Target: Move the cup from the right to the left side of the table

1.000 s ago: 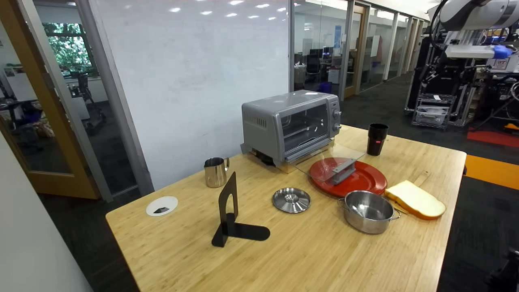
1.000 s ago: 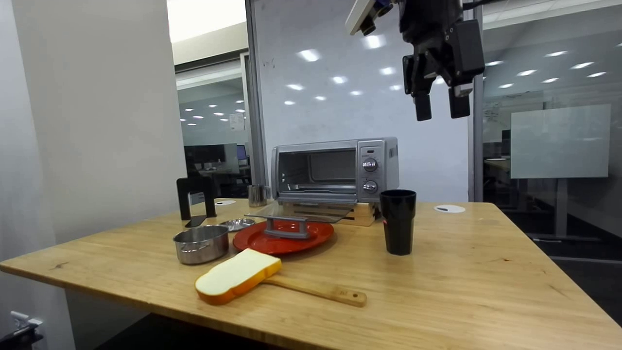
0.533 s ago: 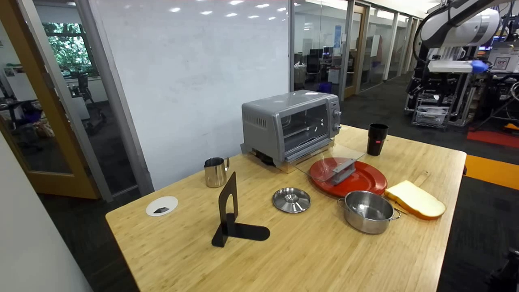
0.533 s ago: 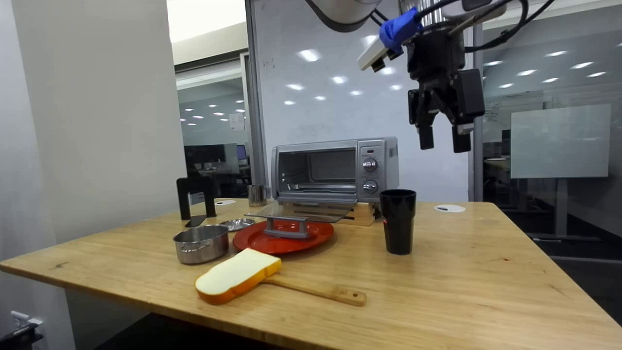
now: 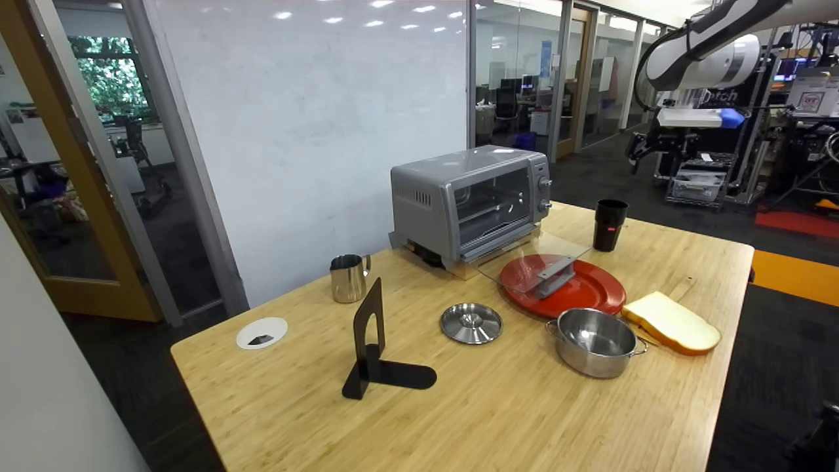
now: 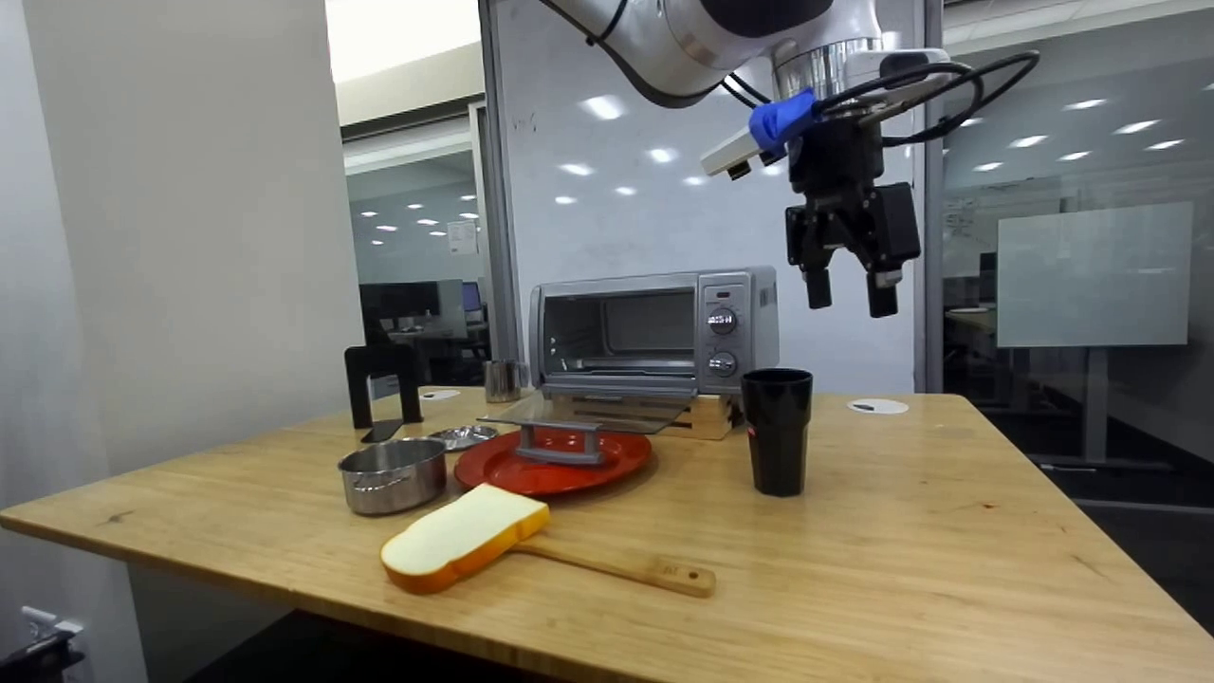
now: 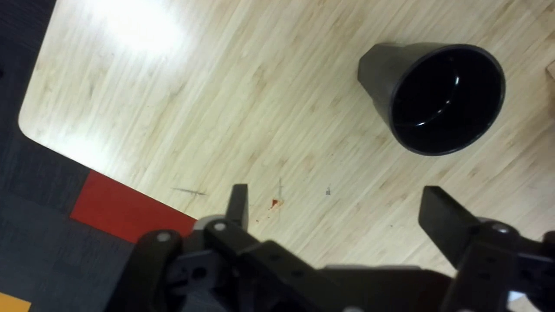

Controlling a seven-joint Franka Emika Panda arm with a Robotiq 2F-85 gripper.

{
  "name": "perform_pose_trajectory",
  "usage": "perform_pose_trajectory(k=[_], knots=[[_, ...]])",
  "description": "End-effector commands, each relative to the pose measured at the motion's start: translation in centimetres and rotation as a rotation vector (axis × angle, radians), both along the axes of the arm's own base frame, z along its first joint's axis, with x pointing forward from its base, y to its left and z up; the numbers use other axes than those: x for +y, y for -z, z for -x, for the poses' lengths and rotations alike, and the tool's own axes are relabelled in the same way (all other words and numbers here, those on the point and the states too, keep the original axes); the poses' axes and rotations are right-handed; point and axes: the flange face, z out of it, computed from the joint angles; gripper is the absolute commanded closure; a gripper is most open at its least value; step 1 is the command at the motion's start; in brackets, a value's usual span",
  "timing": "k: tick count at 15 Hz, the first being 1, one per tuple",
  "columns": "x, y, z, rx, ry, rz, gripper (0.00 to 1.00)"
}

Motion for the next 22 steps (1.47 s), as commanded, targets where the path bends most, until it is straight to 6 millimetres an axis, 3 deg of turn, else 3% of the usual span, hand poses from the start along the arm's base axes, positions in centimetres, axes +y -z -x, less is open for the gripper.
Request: perform_pose_trajectory(k=[1, 10, 22], knots=[[0.6, 0.6, -1.9, -0.013, -0.042, -0.014, 0.00], [3.7, 3.6, -3.1, 0.024, -0.129, -0.055, 0.00], [4.4, 6.7, -1.9, 0.091, -0.167, -0.067, 0.00]])
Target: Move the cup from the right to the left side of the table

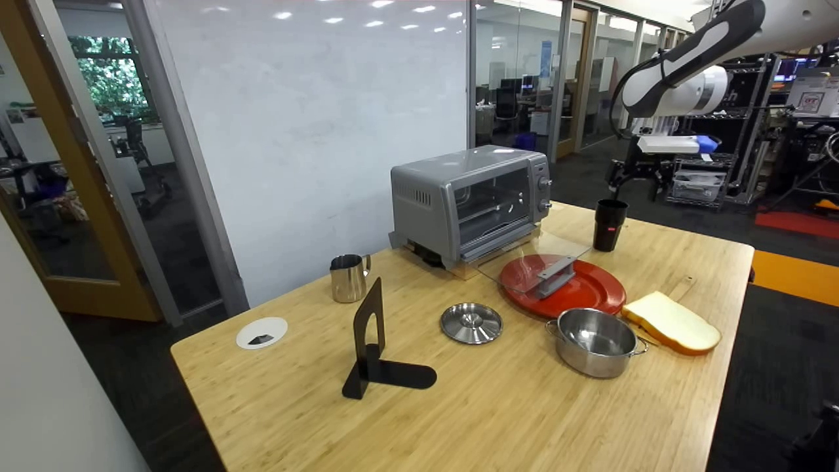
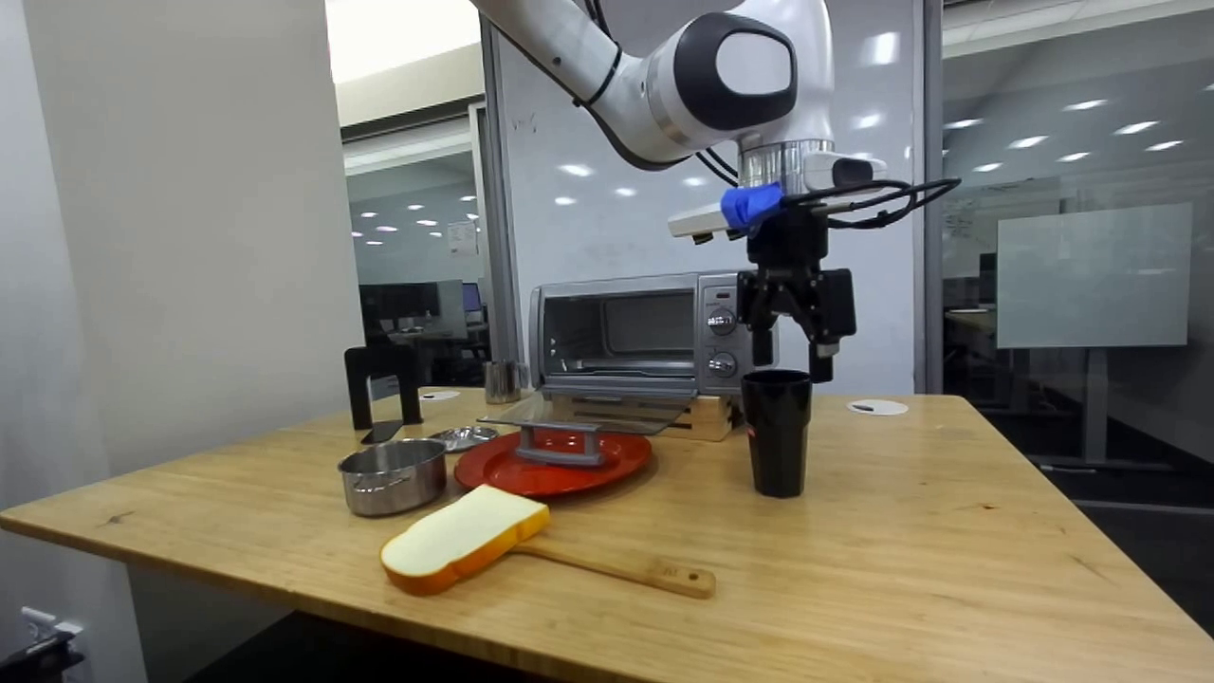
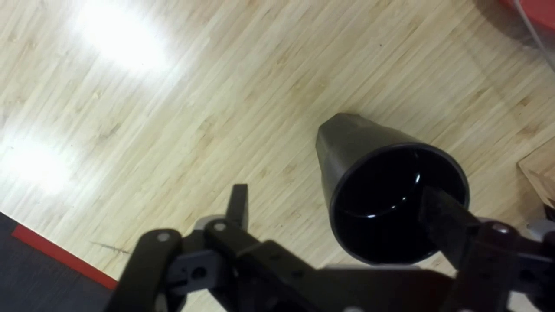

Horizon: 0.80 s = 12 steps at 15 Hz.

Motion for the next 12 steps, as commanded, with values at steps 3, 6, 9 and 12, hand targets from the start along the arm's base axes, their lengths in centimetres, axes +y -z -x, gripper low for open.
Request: perform_pose_trajectory(k=[3, 6, 9, 12], knots=[[-0.1, 1.5, 1.0, 0.037, -0.024, 0.025, 0.00], [-0.6, 2.2, 1.2, 0.038, -0.026, 0.057, 0.00], [-1.2, 2.8, 1.1, 0.016, -0.029, 0.096, 0.00], [-1.5, 3.6, 0.6, -0.013, -0.032, 0.128, 0.00]])
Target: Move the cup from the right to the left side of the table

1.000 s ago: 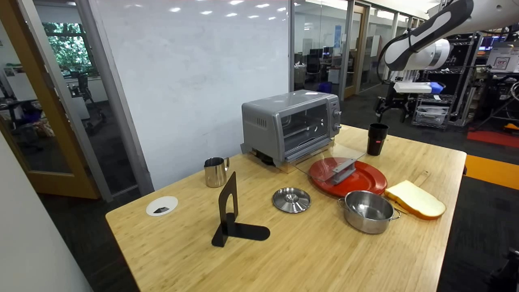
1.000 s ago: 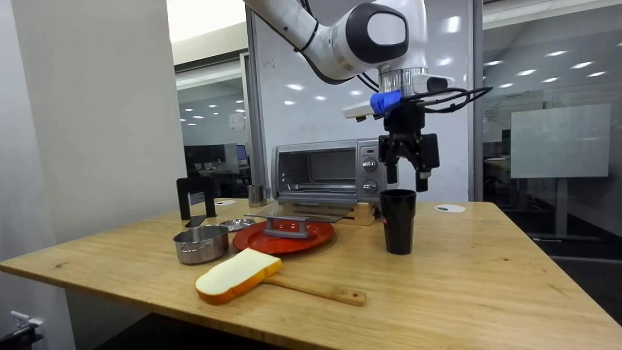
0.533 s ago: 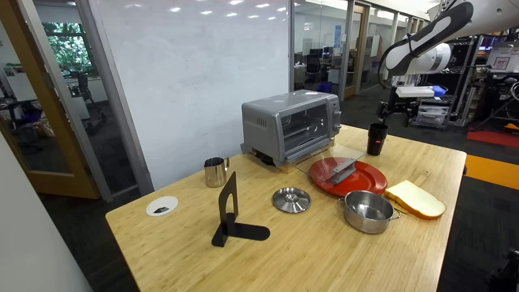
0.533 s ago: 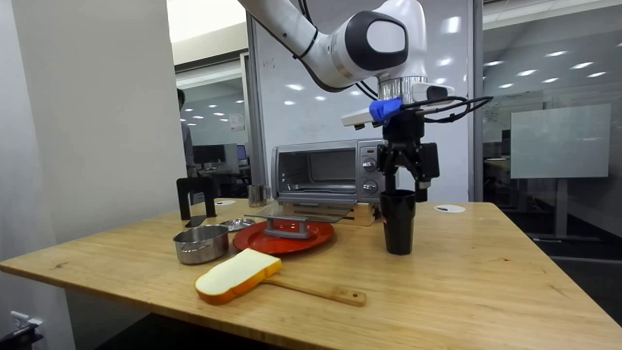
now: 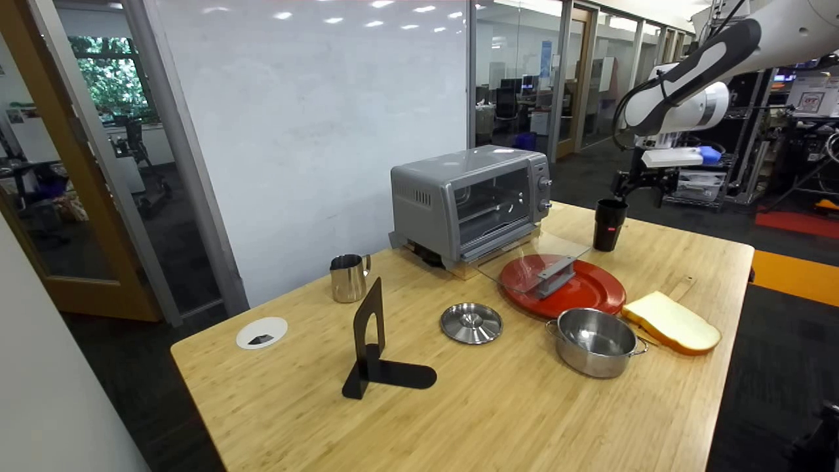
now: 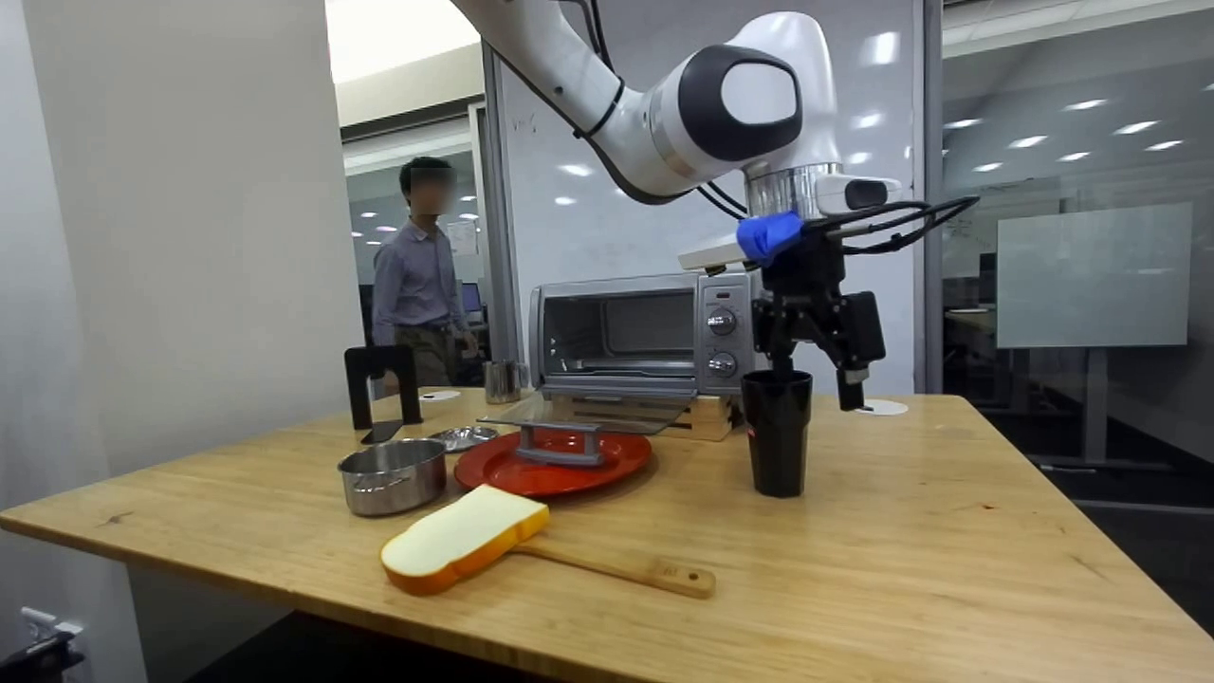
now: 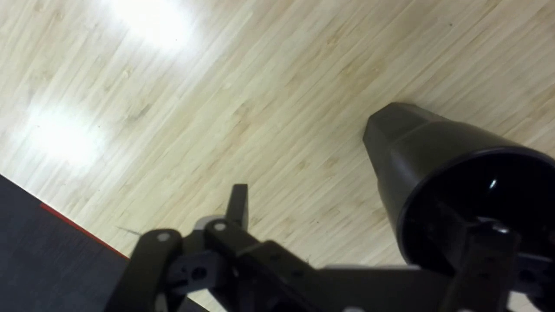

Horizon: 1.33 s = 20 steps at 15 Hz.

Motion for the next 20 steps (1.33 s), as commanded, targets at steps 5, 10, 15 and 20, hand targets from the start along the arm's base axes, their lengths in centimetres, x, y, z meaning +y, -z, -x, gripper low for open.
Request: perform_pose_trajectory(k=[5, 10, 15, 20], knots=[[-0.4, 2.2, -0.8, -0.047, -0.013, 0.049, 0.00], [0.4, 1.3, -1.4, -0.066, -0.028, 0.016, 0.01], [1.0, 0.6, -2.2, -0.087, -0.037, 0.005, 0.43], [1.4, 0.4, -2.5, -0.090, -0.042, -0.016, 0.79]])
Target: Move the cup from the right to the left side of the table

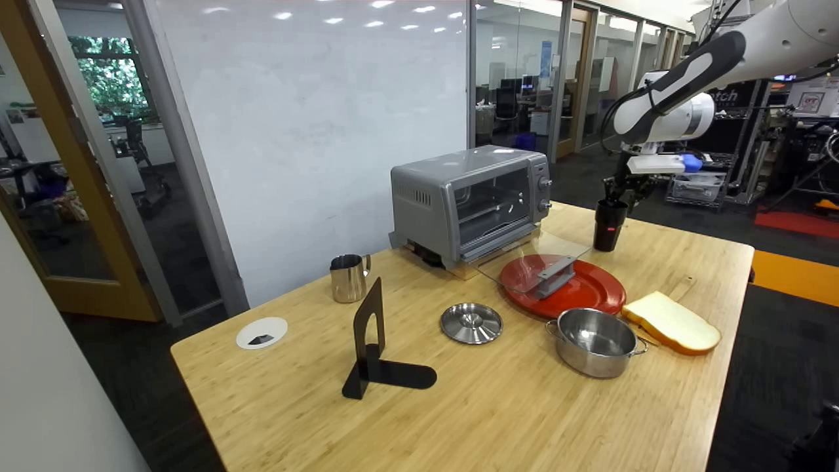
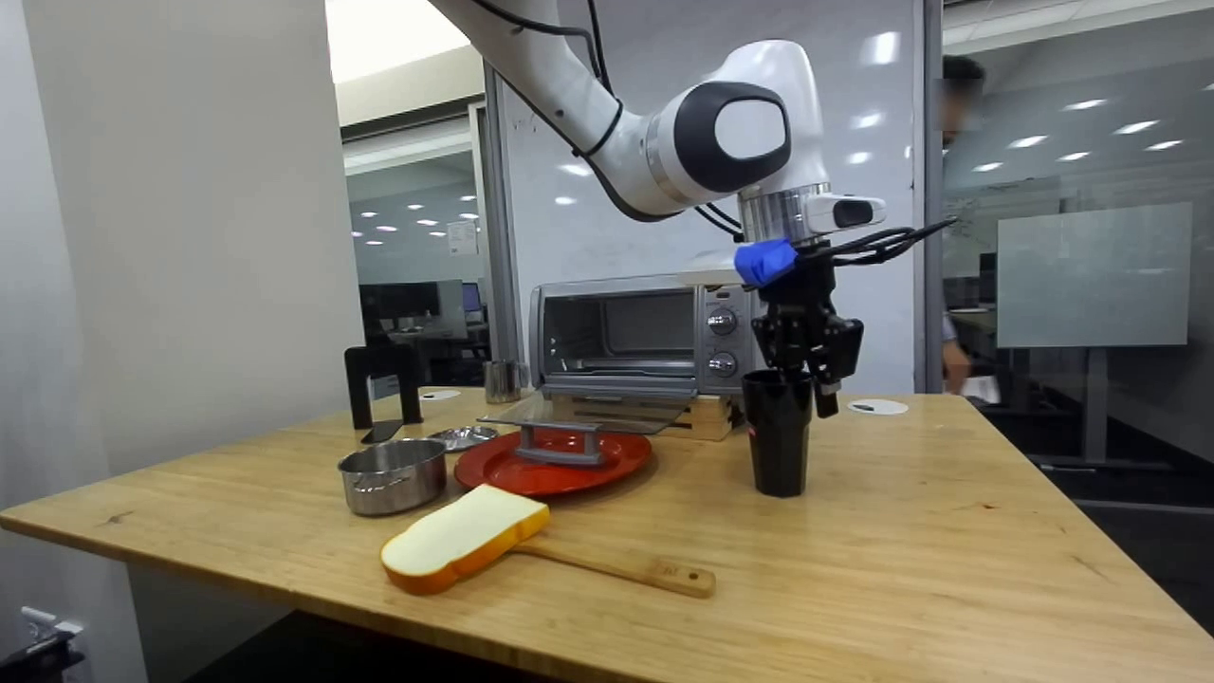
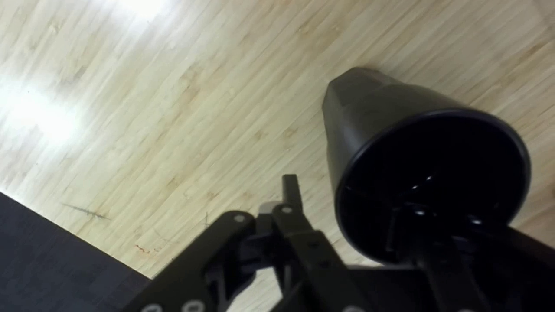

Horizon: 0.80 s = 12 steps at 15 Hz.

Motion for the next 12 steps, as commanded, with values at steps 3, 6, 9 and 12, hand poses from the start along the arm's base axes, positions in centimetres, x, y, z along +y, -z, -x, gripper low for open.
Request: perform_pose_trajectory(k=[3, 6, 9, 12], knots=[[0.5, -0.8, -0.2, -0.011, -0.035, -0.056, 0.98], [0.8, -1.6, -0.3, -0.021, -0.047, -0.069, 1.00], [1.1, -3.5, -0.2, -0.035, -0.066, -0.054, 0.98], [2.0, -7.6, -0.1, -0.044, -0.128, -0.042, 0.98]])
